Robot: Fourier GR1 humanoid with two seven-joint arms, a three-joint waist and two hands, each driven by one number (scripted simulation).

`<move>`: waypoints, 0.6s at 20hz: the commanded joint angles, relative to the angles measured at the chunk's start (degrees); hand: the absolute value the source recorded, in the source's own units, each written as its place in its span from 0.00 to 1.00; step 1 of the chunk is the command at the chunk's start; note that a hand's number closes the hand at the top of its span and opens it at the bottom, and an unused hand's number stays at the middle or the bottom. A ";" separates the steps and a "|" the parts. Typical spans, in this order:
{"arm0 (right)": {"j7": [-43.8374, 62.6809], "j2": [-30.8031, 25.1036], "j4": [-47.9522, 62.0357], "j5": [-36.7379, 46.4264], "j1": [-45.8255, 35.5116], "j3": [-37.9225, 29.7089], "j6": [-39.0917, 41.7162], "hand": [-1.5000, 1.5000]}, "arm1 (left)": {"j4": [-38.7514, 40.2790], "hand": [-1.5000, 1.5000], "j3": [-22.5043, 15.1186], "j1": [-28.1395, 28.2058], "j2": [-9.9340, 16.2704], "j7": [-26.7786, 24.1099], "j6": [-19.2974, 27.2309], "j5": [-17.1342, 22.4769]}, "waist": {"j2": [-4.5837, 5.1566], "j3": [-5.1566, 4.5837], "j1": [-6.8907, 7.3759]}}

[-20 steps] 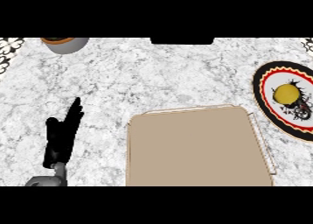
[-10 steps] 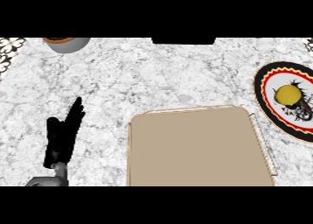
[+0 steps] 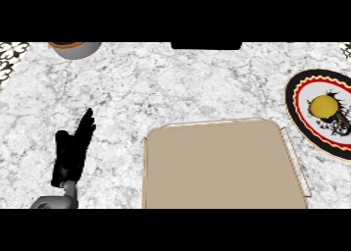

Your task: Pick the lemon from the tray and place it in the plate

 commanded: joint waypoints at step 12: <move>0.13 -3.17 2.83 -0.36 2.12 1.26 -4.81 0.00 | -0.01 0.50 -0.45 0.45 -1.35 -0.75 0.26 -0.98 | 0.14 0.05 0.18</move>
